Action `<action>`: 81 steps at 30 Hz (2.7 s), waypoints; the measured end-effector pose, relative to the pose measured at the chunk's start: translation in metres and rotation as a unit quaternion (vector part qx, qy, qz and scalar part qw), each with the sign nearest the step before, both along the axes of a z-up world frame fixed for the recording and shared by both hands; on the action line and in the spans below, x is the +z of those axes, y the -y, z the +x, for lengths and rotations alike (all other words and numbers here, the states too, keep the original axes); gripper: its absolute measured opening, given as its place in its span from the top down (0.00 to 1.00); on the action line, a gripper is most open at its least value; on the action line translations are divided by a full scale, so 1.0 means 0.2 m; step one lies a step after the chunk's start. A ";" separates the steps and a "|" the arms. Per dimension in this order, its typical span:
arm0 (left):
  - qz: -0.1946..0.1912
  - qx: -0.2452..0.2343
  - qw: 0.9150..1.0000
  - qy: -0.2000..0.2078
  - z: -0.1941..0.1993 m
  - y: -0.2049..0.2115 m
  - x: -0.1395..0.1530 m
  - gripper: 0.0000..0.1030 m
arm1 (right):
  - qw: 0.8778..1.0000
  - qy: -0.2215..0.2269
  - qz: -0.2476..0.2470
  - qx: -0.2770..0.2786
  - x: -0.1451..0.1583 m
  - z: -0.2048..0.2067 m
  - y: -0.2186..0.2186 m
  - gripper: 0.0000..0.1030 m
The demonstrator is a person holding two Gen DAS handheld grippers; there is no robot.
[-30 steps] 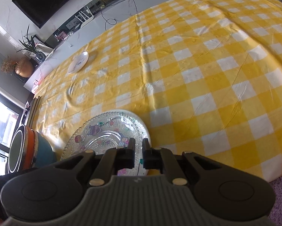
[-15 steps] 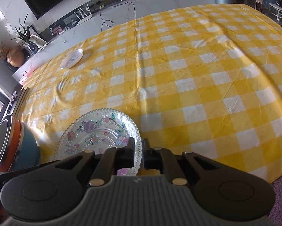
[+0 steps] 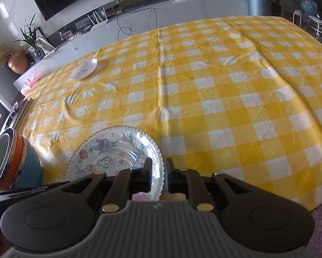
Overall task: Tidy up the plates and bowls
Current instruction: 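Carry the glass plate with the left gripper and lower it onto the Fruity plate, then open the left gripper off the glass plate and lift away, then reach the left gripper to the small white sticker bowl and grasp its rim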
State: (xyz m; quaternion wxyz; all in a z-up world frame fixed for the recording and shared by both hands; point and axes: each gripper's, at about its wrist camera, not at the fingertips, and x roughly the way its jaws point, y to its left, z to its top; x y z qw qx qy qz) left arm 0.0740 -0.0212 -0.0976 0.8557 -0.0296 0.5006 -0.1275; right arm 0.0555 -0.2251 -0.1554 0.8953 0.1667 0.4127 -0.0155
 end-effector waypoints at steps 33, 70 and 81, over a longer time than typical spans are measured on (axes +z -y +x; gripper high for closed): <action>0.042 -0.106 0.993 -0.009 0.29 -0.16 0.50 0.62 | 0.992 0.049 -0.070 0.093 0.27 0.27 -0.31 0.41; 0.022 -0.062 0.997 0.037 1.38 -0.50 0.20 0.52 | 0.995 0.048 -0.020 0.084 0.12 1.26 -0.52 0.49; -0.012 -0.006 1.000 0.011 1.58 -0.50 -0.02 0.63 | 0.998 0.026 0.017 0.049 0.00 1.55 -0.54 0.64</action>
